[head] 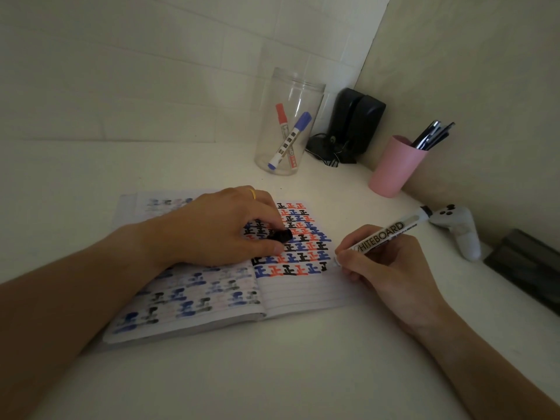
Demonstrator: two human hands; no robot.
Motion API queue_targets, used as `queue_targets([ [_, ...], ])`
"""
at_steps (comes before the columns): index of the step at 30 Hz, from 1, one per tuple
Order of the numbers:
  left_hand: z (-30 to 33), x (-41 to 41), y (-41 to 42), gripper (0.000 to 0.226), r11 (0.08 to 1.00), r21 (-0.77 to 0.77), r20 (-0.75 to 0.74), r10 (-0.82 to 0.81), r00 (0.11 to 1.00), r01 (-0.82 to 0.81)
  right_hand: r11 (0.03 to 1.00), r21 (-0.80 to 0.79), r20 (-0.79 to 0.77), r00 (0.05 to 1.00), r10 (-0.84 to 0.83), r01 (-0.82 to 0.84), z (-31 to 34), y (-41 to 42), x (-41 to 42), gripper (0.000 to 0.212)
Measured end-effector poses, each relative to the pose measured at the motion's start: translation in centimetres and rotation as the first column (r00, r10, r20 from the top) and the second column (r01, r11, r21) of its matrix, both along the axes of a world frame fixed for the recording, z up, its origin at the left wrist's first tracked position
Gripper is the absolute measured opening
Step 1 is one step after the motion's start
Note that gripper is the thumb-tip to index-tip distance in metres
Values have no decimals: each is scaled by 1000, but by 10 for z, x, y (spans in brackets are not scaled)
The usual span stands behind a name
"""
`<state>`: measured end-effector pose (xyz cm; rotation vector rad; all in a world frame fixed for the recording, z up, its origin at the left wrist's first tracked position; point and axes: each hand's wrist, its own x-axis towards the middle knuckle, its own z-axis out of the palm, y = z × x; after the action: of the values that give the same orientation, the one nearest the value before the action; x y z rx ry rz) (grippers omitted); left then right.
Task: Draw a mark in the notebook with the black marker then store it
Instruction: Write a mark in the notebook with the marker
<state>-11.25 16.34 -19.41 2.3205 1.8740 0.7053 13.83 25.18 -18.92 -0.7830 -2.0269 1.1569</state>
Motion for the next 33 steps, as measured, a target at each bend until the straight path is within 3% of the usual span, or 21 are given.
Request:
queue_targets([
  [12,0,1,0,43,1000,-13,-7,10,1000,-10,995,14,-2,995,-103,103,-5,6,-1,10],
  [16,2,3,-2,41,1000,-6,-20,11,1000,-11,980,-135,-139,976,-168,149,-1,11,-2,18],
  [20,5,5,-6,41,1000,11,-24,30,999,-30,988,-97,-245,959,-143,122,27,12,-26,8],
  [24,7,7,-10,38,999,8,10,31,999,-31,968,-73,-360,898,-252,242,40,22,-61,9],
  [27,5,7,-9,36,998,28,24,49,999,-50,941,72,-349,892,-286,330,19,22,-69,14],
  [30,3,7,-8,36,998,38,38,58,998,-59,911,295,-307,931,-195,288,0,20,-61,15],
  [33,5,7,-6,27,996,62,89,63,994,-69,903,356,-263,953,-152,242,-1,19,-53,26],
])
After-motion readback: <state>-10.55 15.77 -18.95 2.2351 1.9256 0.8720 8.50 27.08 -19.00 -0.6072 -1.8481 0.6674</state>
